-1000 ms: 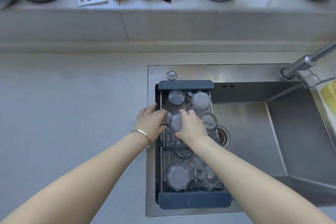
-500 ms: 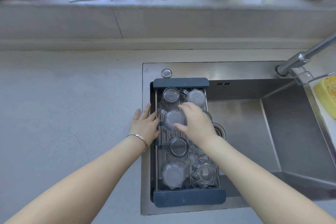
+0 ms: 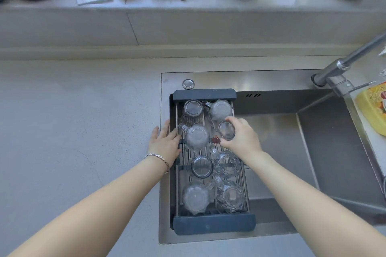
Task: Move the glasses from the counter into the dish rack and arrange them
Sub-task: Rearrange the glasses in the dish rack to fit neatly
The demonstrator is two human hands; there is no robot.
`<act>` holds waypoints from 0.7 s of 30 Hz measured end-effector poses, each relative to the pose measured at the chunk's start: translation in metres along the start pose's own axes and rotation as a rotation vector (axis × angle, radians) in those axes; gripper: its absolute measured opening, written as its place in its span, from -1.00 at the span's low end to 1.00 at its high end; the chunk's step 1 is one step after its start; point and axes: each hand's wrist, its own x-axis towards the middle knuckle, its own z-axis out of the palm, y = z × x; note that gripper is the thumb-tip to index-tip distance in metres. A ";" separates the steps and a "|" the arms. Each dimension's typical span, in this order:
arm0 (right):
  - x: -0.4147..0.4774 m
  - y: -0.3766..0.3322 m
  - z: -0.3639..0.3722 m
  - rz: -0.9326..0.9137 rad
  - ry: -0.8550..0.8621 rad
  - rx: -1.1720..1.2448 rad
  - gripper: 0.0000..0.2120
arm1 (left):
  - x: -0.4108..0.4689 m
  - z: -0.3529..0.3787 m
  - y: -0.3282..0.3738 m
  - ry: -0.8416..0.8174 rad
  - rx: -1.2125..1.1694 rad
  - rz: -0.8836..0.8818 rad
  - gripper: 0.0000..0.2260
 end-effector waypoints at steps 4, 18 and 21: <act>0.007 0.002 -0.012 -0.159 -0.122 -0.178 -0.41 | 0.000 0.000 0.000 -0.005 -0.001 0.002 -0.54; -0.007 0.012 -0.013 -0.227 -0.057 -0.164 -0.36 | -0.023 -0.014 0.019 0.215 -0.266 0.064 -0.57; -0.035 0.015 -0.011 -0.079 0.061 -0.019 -0.46 | -0.038 -0.019 0.034 0.125 -0.489 0.196 -0.51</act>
